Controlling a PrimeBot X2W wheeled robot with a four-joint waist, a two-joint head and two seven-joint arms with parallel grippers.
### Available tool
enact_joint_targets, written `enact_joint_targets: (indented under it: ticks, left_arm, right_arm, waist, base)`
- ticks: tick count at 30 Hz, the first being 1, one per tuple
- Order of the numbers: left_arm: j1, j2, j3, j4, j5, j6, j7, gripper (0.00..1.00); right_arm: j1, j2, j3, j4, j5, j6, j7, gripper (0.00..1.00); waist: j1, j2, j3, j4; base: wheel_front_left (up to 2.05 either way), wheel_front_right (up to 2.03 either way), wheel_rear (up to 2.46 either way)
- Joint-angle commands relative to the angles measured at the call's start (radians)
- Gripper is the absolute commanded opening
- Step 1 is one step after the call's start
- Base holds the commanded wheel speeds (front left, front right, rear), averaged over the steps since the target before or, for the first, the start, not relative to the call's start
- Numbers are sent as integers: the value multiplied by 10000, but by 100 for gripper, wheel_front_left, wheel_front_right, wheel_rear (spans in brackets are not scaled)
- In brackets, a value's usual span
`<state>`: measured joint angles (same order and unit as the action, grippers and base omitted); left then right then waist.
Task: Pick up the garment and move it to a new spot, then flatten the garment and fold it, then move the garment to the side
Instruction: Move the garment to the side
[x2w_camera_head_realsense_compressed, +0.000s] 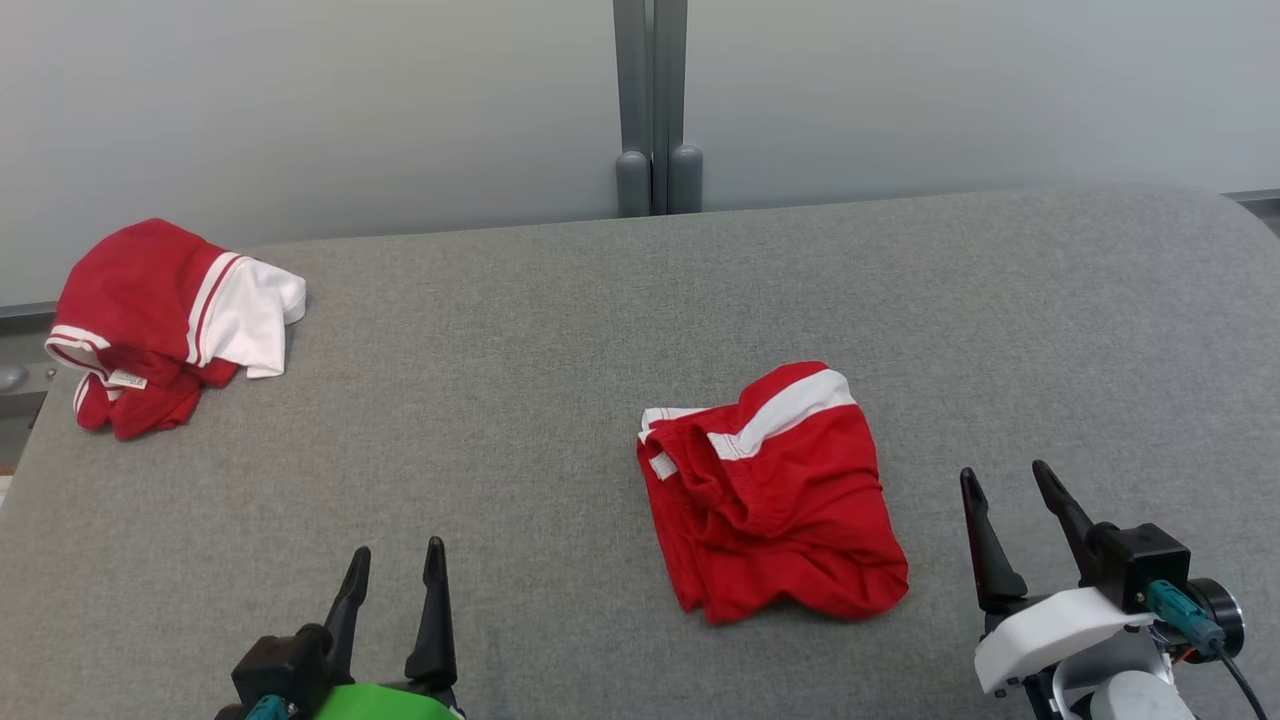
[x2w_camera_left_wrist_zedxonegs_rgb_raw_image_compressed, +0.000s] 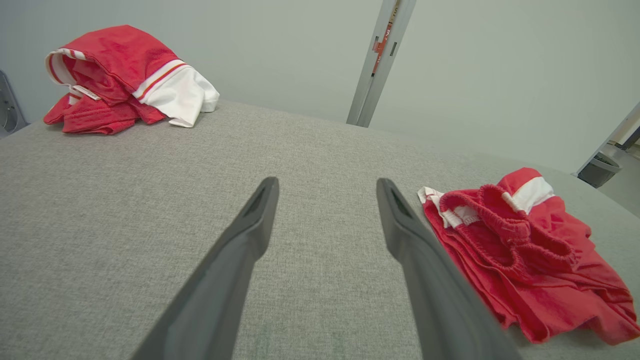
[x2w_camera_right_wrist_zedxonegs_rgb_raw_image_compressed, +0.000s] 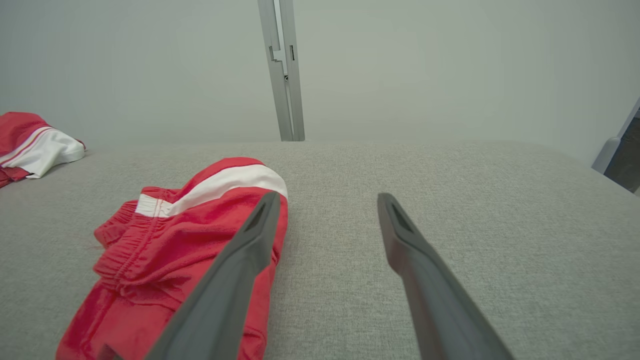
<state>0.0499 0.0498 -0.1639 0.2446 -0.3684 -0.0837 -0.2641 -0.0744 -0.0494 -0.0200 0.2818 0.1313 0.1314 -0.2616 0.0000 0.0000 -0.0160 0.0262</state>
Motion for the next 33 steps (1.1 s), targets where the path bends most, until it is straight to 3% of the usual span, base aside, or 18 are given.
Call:
enact_joint_targets:
  ticks: [1, 12, 18, 25, 33]
  left_arm:
    - [-196, 15, -6, 32, 45, -38, 0, 100]
    - [-252, 15, 11, 38, 27, 2, 0, 100]
    - [-336, 15, -98, 99, -56, -27, 1, 100]
    - [-546, 15, -172, 117, -167, -5, 1, 100]
    - [-694, 16, -209, 96, -277, 74, 1, 100]
  right_arm:
    - [-28, -23, 45, 71, -39, -16, -47, 100]
    - [-185, -24, 192, 301, -131, -16, -46, 100]
    - [-955, -27, 434, 1178, -768, -16, 174, 100]
    - [-2522, -131, 659, 1958, -1181, -16, 1786, 100]
    - [-3416, -487, 958, 2685, -103, -16, 3777, 100]
  waist:
    - [0, 0, 4, 0]
    - [0, 0, 31, 51]
    - [0, 0, 101, 192]
    - [0, 0, 367, 490]
    - [0, 0, 657, 849]
  base:
    - [0, 0, 0]
    - [0, 0, 0]
    - [0, 0, 0]
    - [0, 0, 0]
    - [0, 0, 0]
